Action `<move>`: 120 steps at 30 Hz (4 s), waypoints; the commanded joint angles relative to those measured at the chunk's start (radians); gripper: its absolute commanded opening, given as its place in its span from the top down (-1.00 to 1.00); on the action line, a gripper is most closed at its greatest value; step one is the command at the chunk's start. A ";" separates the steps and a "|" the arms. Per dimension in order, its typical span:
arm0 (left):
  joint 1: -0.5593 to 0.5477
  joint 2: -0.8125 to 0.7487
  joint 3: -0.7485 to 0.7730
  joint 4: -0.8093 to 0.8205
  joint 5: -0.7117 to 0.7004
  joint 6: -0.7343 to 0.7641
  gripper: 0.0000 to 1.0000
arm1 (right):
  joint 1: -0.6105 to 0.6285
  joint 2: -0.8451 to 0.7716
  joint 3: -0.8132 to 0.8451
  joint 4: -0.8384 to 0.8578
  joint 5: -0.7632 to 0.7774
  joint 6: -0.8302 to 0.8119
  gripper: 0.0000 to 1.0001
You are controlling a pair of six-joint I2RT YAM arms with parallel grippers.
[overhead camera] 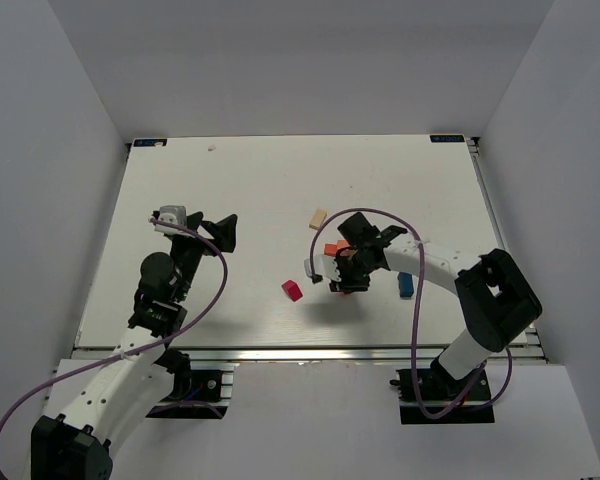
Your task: Build the wood block tower
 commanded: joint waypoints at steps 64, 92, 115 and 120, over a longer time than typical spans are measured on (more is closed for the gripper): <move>0.003 0.207 0.093 0.046 -0.004 0.009 -0.97 | -0.244 0.067 0.205 0.059 -0.024 0.181 0.59; 0.003 0.270 0.117 0.013 -0.016 0.010 -0.96 | -0.215 0.078 0.196 0.045 0.012 0.144 0.45; 0.003 0.290 0.128 -0.013 -0.027 0.019 -0.96 | -0.194 0.082 0.190 0.039 0.032 0.123 0.29; 0.003 0.287 0.130 -0.020 -0.037 0.021 -0.97 | -0.194 0.090 0.195 0.047 0.037 0.127 0.12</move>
